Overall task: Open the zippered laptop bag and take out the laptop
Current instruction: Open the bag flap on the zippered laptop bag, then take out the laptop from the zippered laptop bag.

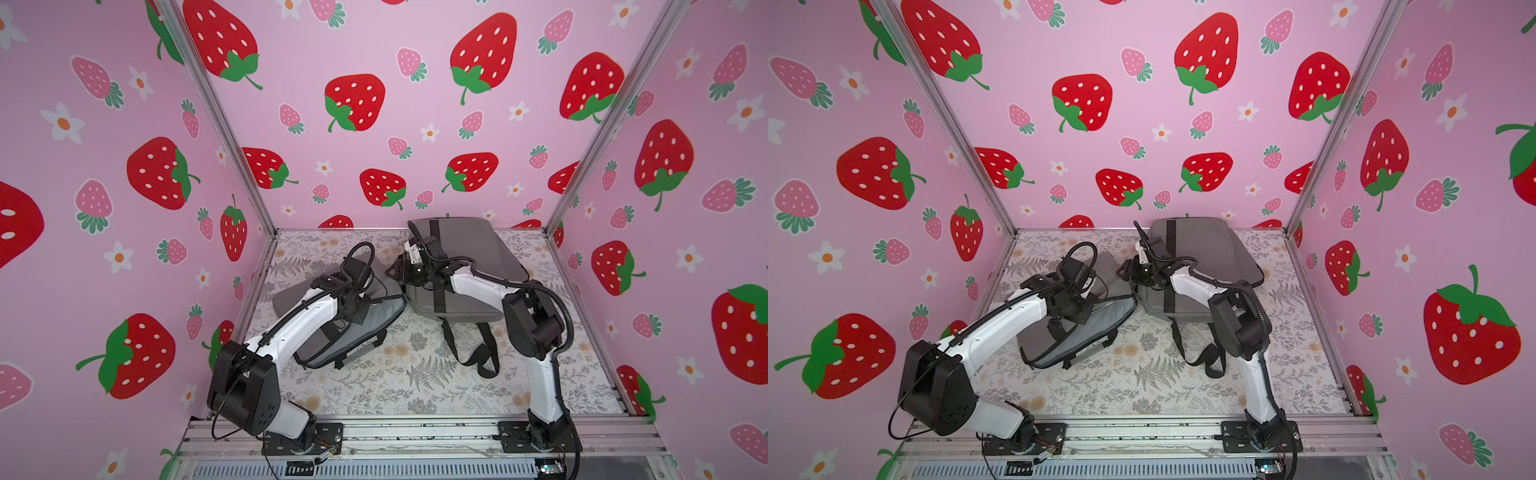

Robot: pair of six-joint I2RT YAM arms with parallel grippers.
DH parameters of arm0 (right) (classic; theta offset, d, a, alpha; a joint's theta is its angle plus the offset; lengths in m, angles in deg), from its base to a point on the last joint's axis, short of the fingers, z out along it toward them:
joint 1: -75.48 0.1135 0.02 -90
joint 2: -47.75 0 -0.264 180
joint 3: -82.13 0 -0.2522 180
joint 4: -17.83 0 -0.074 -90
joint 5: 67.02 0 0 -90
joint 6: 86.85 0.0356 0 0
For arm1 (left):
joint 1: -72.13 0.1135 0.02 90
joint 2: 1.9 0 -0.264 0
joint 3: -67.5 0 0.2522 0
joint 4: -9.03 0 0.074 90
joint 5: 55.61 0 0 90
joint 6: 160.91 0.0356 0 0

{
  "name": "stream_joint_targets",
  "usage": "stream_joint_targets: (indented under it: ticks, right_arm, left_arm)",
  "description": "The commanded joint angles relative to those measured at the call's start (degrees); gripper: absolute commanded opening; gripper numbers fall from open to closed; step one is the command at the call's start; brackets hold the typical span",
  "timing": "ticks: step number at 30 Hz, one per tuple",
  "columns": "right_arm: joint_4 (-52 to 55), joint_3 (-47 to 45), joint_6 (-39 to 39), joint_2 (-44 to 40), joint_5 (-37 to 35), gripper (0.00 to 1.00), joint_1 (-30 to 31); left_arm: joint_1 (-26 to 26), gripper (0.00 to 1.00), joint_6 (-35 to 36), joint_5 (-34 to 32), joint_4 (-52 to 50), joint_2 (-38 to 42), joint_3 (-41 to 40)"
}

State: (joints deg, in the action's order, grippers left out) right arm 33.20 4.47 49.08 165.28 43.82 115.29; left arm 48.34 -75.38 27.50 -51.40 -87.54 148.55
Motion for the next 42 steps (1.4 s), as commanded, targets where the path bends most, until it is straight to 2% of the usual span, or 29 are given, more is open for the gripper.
stream_joint_targets:
  ticks: [1,6,10,15,20,27,37,42]
  right_arm:
    - [1.2,-3.6,-2.4,-9.4,-5.1,0.77,-1.8]
    - [0.7,-13.1,-0.9,-18.7,-2.9,0.79,-2.5]
    - [-3.0,-22.0,5.7,-23.4,-0.2,0.77,-1.5]
    - [-10.5,-28.9,13.3,-24.4,-1.2,0.74,2.9]
    - [-16.2,-28.0,18.3,-17.5,-3.1,0.71,8.1]
    - [-21.1,-20.2,24.0,-4.6,-4.2,0.69,12.9]
    - [-29.3,-12.4,34.0,6.3,-4.9,0.63,13.7]
    - [-29.9,-9.0,38.0,11.1,-3.8,0.62,14.1]
  left_arm:
    - [2.2,0.0,-6.0,5.5,1.4,-0.1,4.4]
    - [5.5,0.0,-9.9,12.0,3.0,-1.3,7.1]
    - [7.0,0.0,-12.9,16.6,3.2,-2.6,10.1]
    - [7.7,0.0,-15.9,20.5,2.9,-4.6,13.6]
    - [7.7,0.0,-17.2,22.0,1.1,-6.5,17.4]
    - [7.8,0.0,-19.4,22.8,-0.1,-7.0,20.7]
    - [8.0,0.0,-23.5,24.9,-0.3,-6.6,21.4]
    - [8.0,0.0,-25.6,26.3,1.4,-6.0,21.0]
